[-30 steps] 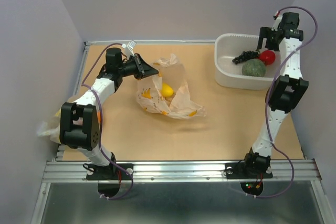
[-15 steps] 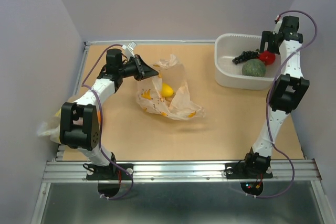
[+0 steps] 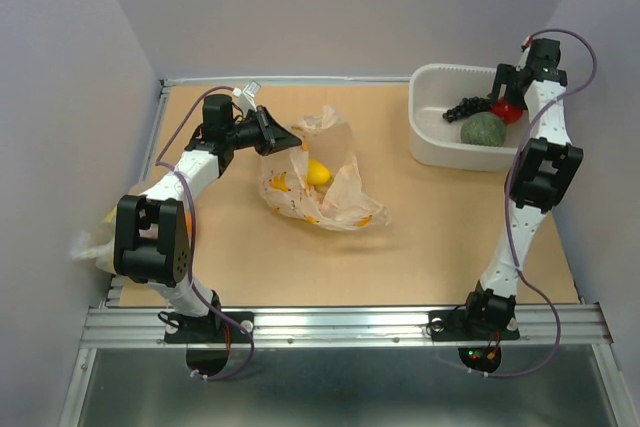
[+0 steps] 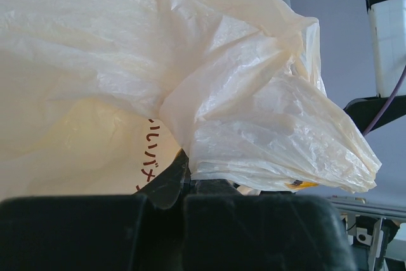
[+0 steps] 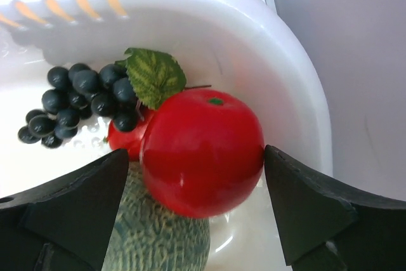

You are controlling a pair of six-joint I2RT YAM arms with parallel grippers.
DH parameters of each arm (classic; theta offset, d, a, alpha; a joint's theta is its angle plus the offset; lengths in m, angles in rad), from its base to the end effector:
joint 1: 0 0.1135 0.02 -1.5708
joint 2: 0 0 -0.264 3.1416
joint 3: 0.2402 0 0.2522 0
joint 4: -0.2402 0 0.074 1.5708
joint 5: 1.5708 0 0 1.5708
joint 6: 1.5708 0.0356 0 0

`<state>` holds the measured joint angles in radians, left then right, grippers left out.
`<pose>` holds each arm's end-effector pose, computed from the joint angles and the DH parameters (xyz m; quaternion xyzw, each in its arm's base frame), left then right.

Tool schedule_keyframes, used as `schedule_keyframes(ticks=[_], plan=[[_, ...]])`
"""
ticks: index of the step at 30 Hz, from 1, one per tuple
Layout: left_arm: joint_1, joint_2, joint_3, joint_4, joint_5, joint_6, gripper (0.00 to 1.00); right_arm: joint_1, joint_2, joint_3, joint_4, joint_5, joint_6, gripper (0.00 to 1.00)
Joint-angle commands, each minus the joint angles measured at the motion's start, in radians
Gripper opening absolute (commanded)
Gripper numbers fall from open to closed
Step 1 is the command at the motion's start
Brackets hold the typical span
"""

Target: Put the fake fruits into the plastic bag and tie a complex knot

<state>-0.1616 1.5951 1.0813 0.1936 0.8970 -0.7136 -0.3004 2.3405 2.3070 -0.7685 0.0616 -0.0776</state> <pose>0.3514 -0.0855 0.2790 0.0451 0.7721 -0.5420 0.3288 0.5025 -0.1579 0.2761 0.1145 0.9196 -0.0985 0.3628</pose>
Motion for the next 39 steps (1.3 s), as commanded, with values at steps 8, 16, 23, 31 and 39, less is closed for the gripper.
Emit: schedule_keyframes(ticks=[8, 16, 23, 31, 39], plan=[[0.007, -0.001, 0.022, 0.009, 0.005, 0.028, 0.0, 0.0, 0.007, -0.01, 0.072, 0.001, 0.042, 0.75], [0.01, 0.005, 0.032, -0.003, 0.016, 0.036, 0.0, 0.0, -0.177, -0.029, 0.071, -0.113, 0.042, 0.61], [0.014, 0.009, 0.046, 0.01, 0.039, 0.008, 0.0, 0.024, -0.499, -0.347, 0.074, -0.638, 0.004, 0.59], [0.016, 0.0, 0.039, 0.032, 0.069, -0.026, 0.0, 0.285, -0.819, -0.728, 0.067, -0.799, -0.077, 0.52], [0.014, -0.024, 0.002, 0.067, 0.068, -0.044, 0.0, 0.585, -0.902, -0.897, 0.124, -0.792, -0.056, 0.53]])
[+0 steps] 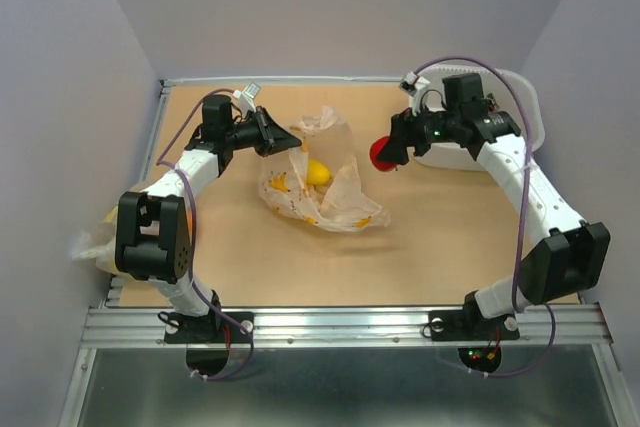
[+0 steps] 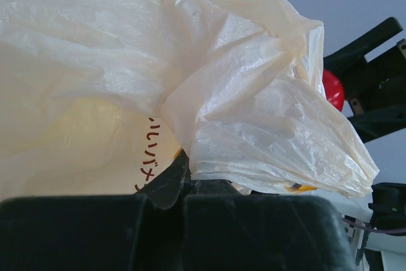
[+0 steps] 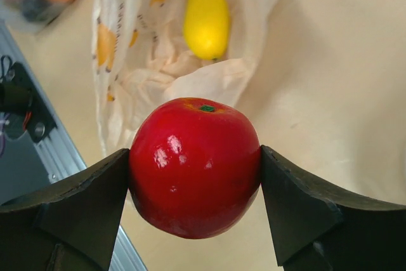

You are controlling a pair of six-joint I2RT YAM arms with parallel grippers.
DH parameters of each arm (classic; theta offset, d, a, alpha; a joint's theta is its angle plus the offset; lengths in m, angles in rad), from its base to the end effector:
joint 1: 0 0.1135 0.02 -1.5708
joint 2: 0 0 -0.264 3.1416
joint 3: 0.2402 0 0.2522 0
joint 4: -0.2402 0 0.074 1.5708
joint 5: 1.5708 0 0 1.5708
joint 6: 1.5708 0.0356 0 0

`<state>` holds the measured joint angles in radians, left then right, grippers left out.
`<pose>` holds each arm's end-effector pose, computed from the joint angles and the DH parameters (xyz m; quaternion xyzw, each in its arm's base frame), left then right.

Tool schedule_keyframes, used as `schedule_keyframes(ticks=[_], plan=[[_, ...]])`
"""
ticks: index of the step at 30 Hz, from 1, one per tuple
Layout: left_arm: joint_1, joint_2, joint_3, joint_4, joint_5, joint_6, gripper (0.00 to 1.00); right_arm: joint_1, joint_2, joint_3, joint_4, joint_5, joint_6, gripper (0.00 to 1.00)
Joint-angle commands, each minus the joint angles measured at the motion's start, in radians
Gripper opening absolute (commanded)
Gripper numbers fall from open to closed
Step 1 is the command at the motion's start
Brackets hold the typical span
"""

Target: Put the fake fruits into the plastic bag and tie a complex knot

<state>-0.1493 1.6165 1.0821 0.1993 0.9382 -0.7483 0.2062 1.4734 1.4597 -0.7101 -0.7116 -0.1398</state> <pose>0.3549 -0.0824 0.2728 0.0357 0.7720 -0.5562 0.3056 0.3043 0.0874 0.3660 -0.2881 0.8172 0.3302 0.3745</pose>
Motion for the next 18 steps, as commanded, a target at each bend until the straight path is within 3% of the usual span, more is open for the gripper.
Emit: schedule_keyframes(ticks=[1, 6, 9, 12, 13, 14, 16, 18], plan=[[0.002, -0.046, -0.004, 0.069, 0.027, -0.023, 0.0, 0.102, -0.027, -0.059, 0.092, -0.019, 0.026, 0.53], [0.002, -0.038, -0.013, 0.117, 0.042, -0.059, 0.0, 0.24, 0.093, -0.088, 0.332, 0.133, 0.202, 0.51], [0.002, -0.021, -0.005, 0.13, 0.054, -0.079, 0.0, 0.283, 0.207, -0.033, 0.438, 0.204, 0.279, 0.47], [0.002, -0.007, 0.009, 0.152, 0.065, -0.097, 0.0, 0.303, 0.312, 0.034, 0.51, 0.259, 0.354, 0.5], [0.002, -0.004, 0.012, 0.152, 0.068, -0.097, 0.0, 0.309, 0.33, 0.045, 0.537, 0.286, 0.376, 0.58], [0.002, 0.0, 0.015, 0.153, 0.071, -0.102, 0.0, 0.317, 0.355, 0.056, 0.582, 0.319, 0.409, 0.87], [0.002, 0.011, 0.019, 0.164, 0.077, -0.112, 0.0, 0.323, 0.415, 0.118, 0.6, 0.351, 0.442, 0.99], [0.004, 0.013, 0.021, 0.164, 0.082, -0.117, 0.0, 0.323, 0.424, 0.134, 0.61, 0.356, 0.448, 1.0]])
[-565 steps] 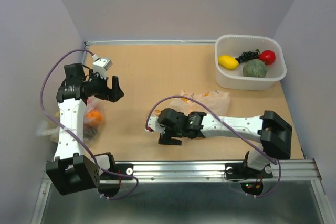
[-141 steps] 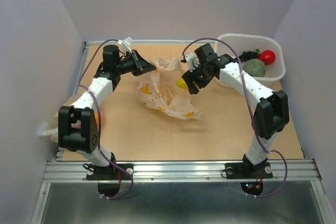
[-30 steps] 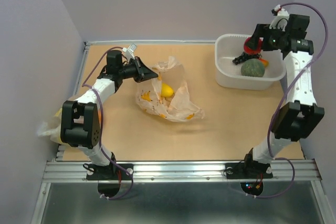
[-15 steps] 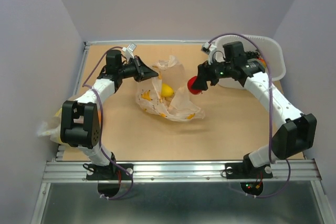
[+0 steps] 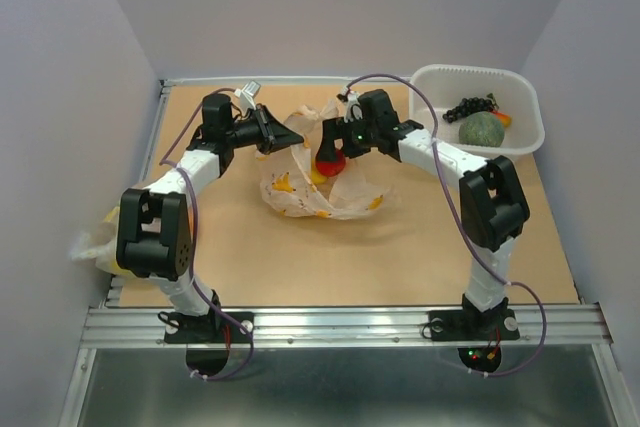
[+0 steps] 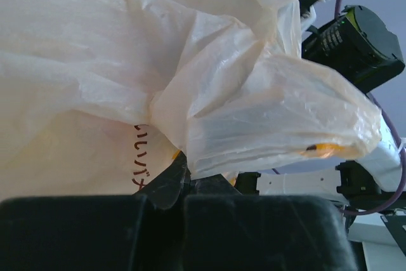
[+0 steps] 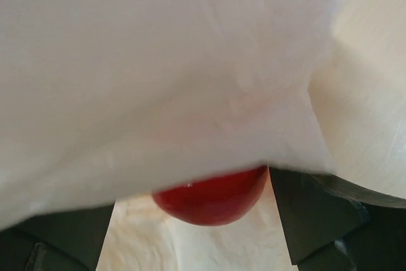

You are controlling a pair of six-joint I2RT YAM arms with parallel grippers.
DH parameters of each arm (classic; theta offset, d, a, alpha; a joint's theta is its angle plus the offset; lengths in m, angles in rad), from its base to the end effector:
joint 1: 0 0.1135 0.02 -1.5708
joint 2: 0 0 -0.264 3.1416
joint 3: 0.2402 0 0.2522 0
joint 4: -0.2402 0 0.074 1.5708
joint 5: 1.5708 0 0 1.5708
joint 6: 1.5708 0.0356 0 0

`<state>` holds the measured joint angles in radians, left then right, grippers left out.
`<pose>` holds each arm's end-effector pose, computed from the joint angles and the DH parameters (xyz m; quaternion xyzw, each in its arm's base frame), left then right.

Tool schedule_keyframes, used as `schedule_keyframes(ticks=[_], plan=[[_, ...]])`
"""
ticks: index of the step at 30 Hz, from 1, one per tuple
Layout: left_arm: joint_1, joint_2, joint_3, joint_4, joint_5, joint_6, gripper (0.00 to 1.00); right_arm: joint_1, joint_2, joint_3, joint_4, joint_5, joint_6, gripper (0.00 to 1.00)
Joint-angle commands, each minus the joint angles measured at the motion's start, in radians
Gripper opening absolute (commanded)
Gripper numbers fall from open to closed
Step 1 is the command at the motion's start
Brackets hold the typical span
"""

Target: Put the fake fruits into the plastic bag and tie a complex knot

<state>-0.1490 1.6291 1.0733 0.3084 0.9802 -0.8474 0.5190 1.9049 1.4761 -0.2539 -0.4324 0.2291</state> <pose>0.3576 -0.0836 0.2758 0.0336 0.7530 -0.5853 0.2988 0.3719 0.2296 0.2485 -0.2186 0.8594 0.3336 0.3198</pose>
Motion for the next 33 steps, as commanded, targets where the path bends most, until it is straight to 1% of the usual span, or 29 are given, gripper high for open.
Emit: schedule_keyframes(ticks=[1, 3, 6, 10, 11, 12, 13, 14, 15, 17, 18, 20, 21, 22, 23, 24, 26, 27, 29, 30, 31, 33], plan=[[0.003, 0.002, 0.028, 0.057, 0.04, -0.016, 0.0, 0.01, -0.016, 0.121, 0.154, 0.066, 0.076, 1.0], [0.006, 0.005, 0.03, 0.055, 0.041, -0.016, 0.0, 0.01, -0.046, 0.092, 0.154, 0.044, 0.065, 1.0], [0.011, 0.014, 0.036, 0.057, 0.046, -0.013, 0.0, 0.009, -0.147, -0.005, 0.137, 0.008, 0.018, 1.0], [0.026, 0.029, 0.04, 0.057, 0.051, -0.013, 0.0, 0.007, -0.28, -0.082, 0.021, -0.009, -0.083, 1.0], [0.028, 0.034, 0.042, 0.057, 0.057, -0.013, 0.0, 0.004, -0.297, -0.085, -0.045, 0.0, -0.109, 1.0], [0.029, 0.035, 0.045, 0.057, 0.06, -0.012, 0.0, -0.013, -0.325, -0.08, -0.103, 0.03, -0.111, 1.0], [0.031, 0.035, 0.045, 0.057, 0.061, -0.01, 0.0, -0.029, -0.336, -0.076, -0.104, 0.032, -0.111, 1.0], [0.032, 0.037, 0.045, 0.055, 0.06, -0.009, 0.0, -0.052, -0.343, -0.066, -0.151, 0.029, -0.105, 1.0], [0.032, 0.038, 0.047, 0.055, 0.061, -0.005, 0.0, -0.11, -0.357, -0.047, -0.169, 0.021, -0.102, 1.0], [0.032, 0.044, 0.051, 0.044, 0.057, 0.002, 0.0, -0.178, -0.353, -0.005, -0.229, 0.02, -0.137, 0.97], [0.032, 0.046, 0.059, 0.032, 0.057, 0.013, 0.0, -0.244, -0.343, 0.018, -0.251, 0.035, -0.166, 0.96], [0.032, 0.052, 0.068, 0.017, 0.058, 0.03, 0.0, -0.319, -0.294, 0.111, -0.309, 0.07, -0.218, 0.94], [0.032, 0.055, 0.077, 0.0, 0.057, 0.039, 0.0, -0.389, -0.274, 0.153, -0.329, 0.081, -0.258, 0.93], [0.032, 0.055, 0.082, -0.005, 0.057, 0.048, 0.0, -0.422, -0.22, 0.189, -0.361, 0.098, -0.276, 0.93], [0.032, 0.058, 0.085, -0.009, 0.057, 0.051, 0.0, -0.447, -0.196, 0.264, -0.37, 0.118, -0.31, 0.93], [0.032, 0.058, 0.086, -0.015, 0.055, 0.053, 0.0, -0.485, -0.163, 0.303, -0.383, 0.165, -0.333, 0.93], [0.032, 0.067, 0.093, -0.02, 0.057, 0.06, 0.0, -0.511, -0.069, 0.375, -0.409, 0.222, -0.387, 0.95], [0.032, 0.069, 0.102, -0.034, 0.054, 0.065, 0.0, -0.537, -0.037, 0.442, -0.419, 0.289, -0.396, 0.95], [0.032, 0.077, 0.108, -0.043, 0.049, 0.074, 0.0, -0.576, 0.026, 0.51, -0.464, 0.325, -0.401, 1.0], [0.032, 0.078, 0.111, -0.043, 0.046, 0.074, 0.0, -0.618, 0.081, 0.576, -0.488, 0.343, -0.399, 1.0], [0.032, 0.08, 0.111, -0.043, 0.043, 0.076, 0.0, -0.638, 0.115, 0.613, -0.552, 0.345, -0.399, 1.0], [0.032, 0.08, 0.111, -0.045, 0.041, 0.077, 0.0, -0.69, 0.187, 0.694, -0.606, 0.378, -0.398, 1.0]])
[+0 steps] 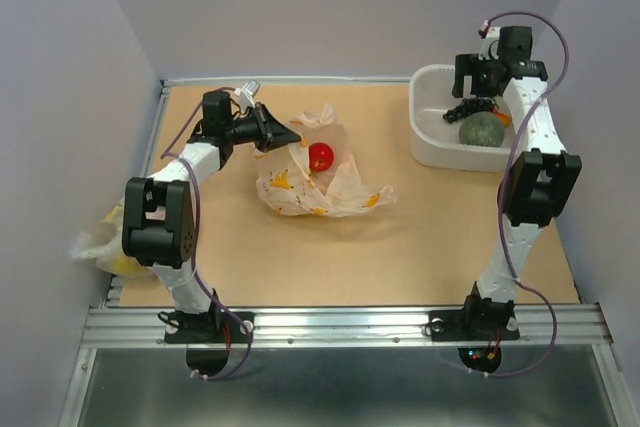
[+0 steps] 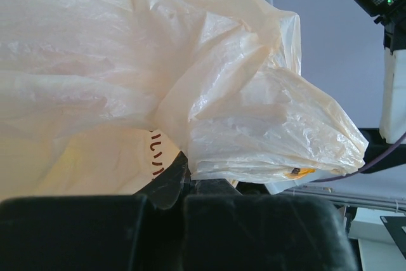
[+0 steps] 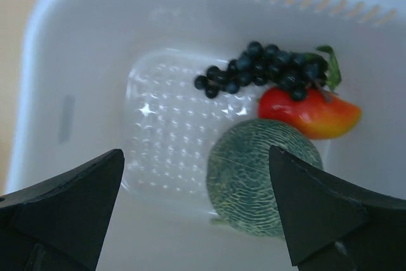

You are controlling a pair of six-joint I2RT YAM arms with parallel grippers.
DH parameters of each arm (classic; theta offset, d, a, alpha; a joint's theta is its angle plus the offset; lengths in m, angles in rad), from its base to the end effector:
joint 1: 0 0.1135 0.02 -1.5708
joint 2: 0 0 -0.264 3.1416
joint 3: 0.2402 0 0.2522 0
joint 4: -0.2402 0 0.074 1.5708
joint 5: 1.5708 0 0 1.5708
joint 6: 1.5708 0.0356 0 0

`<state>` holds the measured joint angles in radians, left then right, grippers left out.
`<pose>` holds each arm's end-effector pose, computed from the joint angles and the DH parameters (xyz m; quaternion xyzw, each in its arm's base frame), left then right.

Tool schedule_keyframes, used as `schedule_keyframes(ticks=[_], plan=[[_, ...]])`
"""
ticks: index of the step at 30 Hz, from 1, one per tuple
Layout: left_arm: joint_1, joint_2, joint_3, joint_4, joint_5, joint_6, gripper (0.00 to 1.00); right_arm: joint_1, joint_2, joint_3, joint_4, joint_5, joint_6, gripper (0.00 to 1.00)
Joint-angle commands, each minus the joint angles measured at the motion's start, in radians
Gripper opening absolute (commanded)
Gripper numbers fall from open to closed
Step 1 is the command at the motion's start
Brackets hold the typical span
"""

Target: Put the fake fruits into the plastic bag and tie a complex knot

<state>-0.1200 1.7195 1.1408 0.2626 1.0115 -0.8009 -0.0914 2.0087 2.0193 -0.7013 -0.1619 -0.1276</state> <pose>0.3789 -0.0761 0.2620 0.0316 0.7625 -0.5796 0.2858 0.4590 -0.0363 0.3457 -0.0508 0.9010 0.0263 0.4300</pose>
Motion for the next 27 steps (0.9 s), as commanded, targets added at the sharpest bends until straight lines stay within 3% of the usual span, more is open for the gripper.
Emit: schedule_keyframes(ticks=[1, 6, 17, 27], plan=[[0.003, -0.012, 0.042, 0.0, 0.009, 0.032, 0.0, -0.097, 0.097, 0.159, -0.173, 0.119, -0.035, 1.0], [0.003, -0.014, 0.028, 0.001, 0.013, 0.039, 0.0, -0.174, 0.169, 0.194, -0.122, 0.099, -0.009, 0.99], [0.008, 0.02, 0.05, -0.003, 0.021, 0.04, 0.0, -0.179, 0.419, 0.375, 0.04, 0.125, 0.106, 1.0], [0.019, 0.031, 0.043, -0.011, 0.015, 0.04, 0.0, -0.179, 0.482, 0.306, 0.121, 0.078, 0.115, 0.92]])
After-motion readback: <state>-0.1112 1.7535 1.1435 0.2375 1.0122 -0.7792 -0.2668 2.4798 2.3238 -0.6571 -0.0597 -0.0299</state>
